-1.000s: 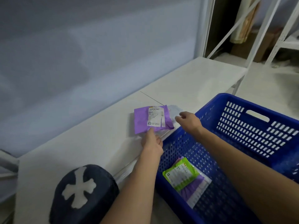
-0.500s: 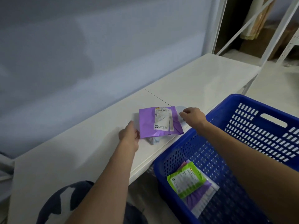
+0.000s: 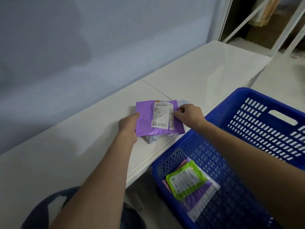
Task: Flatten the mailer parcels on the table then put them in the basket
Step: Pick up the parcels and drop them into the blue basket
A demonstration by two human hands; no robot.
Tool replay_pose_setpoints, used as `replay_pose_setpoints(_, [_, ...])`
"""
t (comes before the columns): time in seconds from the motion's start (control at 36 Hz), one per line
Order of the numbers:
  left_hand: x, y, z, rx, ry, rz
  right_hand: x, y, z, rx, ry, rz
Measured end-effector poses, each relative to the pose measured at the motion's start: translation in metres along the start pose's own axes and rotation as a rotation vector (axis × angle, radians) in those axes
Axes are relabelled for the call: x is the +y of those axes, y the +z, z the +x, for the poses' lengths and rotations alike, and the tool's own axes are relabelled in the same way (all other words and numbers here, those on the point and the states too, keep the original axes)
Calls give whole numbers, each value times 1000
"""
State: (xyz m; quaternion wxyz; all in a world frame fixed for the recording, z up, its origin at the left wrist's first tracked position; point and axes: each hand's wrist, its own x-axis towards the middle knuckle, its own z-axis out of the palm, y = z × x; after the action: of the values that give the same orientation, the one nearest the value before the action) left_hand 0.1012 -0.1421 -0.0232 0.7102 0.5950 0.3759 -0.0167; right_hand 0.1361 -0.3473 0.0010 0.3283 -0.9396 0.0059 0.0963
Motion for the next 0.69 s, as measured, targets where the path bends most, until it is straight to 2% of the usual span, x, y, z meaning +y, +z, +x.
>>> replay_pose_setpoints(0.06, [1,2,-5,7,41,26,-2,2,0,-8,31,78])
replay_pose_setpoints(0.17, [6,-2,-13,18,75,15,1,7,-7,-45,145,463])
replay_pose_setpoints(0.33, [11,-4,-40,-9,129,1,0,-1,-30,-102,187,747])
replay_pose_setpoints(0.56, [-12,-3,-77,-67,128,-98,28,-20,-61,-47,240,832])
replay_pose_setpoints(0.69, [-36,8,-101,-134,47,-131,53,-34,-82,-18,270,886])
